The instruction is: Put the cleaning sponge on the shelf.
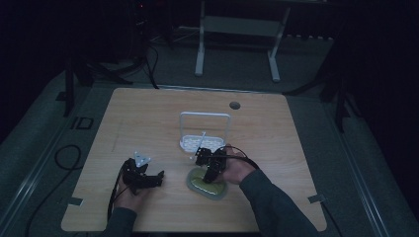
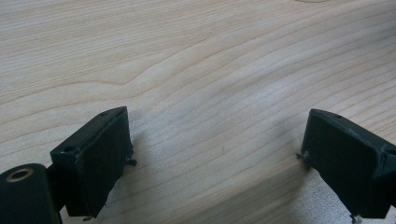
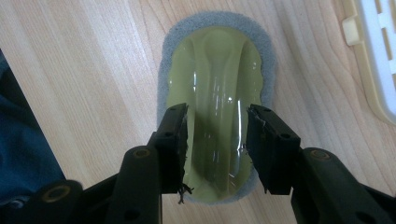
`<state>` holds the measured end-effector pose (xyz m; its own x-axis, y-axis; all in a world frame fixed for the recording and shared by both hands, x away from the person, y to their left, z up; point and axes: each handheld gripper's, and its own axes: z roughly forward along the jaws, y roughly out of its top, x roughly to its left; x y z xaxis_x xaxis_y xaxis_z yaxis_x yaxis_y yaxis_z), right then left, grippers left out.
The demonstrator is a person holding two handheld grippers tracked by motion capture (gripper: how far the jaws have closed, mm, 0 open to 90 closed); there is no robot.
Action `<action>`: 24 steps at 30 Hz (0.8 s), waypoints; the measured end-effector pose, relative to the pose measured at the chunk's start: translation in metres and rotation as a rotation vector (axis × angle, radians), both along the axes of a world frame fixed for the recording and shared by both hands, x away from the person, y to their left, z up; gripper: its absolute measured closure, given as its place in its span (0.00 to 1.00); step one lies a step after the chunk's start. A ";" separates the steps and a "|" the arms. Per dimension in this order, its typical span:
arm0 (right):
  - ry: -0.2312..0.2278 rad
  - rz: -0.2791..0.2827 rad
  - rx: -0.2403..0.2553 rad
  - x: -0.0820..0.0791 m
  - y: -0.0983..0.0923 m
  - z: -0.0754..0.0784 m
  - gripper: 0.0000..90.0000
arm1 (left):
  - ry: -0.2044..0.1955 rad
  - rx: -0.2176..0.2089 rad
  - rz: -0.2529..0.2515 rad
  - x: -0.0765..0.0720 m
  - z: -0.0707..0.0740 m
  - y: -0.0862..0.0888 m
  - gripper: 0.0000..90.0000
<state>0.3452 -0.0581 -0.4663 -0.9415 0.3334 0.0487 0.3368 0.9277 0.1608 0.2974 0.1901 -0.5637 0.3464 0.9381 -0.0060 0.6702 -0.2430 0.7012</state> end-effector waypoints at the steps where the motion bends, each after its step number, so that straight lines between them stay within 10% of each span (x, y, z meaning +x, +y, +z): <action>1: 0.003 0.003 -0.005 0.000 0.001 0.000 0.65 | 0.000 0.000 0.000 0.000 0.000 0.000 0.09; 24: 0.033 0.046 -0.075 0.006 0.011 -0.008 0.72 | -0.001 0.000 0.000 0.000 0.000 0.000 0.09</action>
